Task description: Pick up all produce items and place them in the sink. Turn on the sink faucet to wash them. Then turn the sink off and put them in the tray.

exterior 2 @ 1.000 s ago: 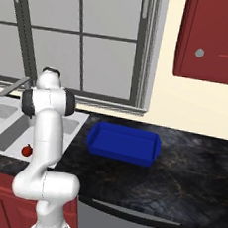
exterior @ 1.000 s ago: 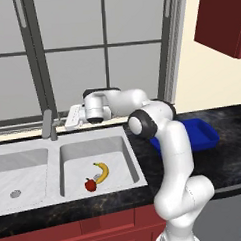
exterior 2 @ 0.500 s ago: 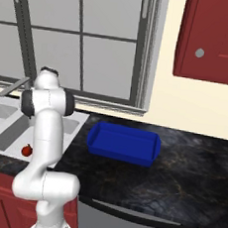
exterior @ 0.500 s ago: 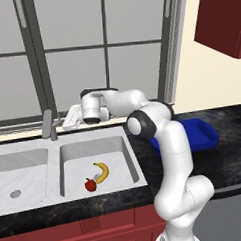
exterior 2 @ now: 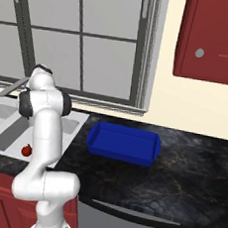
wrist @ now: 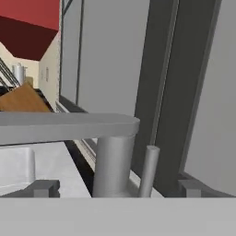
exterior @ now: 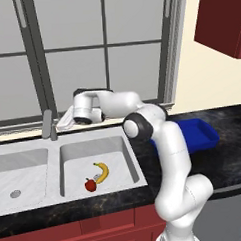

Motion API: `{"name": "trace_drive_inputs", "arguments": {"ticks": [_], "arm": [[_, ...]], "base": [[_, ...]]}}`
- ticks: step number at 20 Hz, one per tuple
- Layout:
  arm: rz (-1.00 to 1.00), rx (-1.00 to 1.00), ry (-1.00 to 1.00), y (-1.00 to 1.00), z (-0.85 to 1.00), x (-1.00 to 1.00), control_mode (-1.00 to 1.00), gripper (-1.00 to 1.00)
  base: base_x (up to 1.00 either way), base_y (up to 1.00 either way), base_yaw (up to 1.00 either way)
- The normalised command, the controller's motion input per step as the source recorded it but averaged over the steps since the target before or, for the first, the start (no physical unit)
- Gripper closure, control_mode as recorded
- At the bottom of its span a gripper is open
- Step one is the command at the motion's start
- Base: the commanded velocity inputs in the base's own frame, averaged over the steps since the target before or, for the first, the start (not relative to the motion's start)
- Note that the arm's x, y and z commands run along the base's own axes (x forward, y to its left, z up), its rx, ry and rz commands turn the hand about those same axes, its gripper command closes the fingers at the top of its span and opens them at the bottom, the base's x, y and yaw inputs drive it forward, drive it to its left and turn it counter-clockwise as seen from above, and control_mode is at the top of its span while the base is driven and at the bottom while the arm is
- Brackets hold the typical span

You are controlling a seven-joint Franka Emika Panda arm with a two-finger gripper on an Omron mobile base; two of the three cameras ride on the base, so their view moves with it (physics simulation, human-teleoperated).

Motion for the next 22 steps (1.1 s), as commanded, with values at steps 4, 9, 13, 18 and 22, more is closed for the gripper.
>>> {"name": "trace_drive_inputs", "arguments": {"ticks": [4, 9, 13, 18, 22], "arm": [[0.01, 0.00, 0.00, 0.35, -0.07, 0.41, -1.00, -1.00], [0.14, 0.00, -0.04, 0.39, -0.09, 0.08, -1.00, -1.00], [0.23, 0.00, -0.11, 0.08, -0.10, 0.04, -1.00, -1.00], [0.25, 0.03, -0.10, 0.00, -0.07, 0.09, -1.00, 1.00], [0.25, 0.07, -0.14, -0.25, 0.00, 0.06, -1.00, 1.00]], "base": [[0.00, 0.00, 0.00], [0.00, 0.00, 0.00], [0.00, 0.00, 0.00], [0.00, 0.00, 0.00], [0.00, 0.00, 0.00]]}}
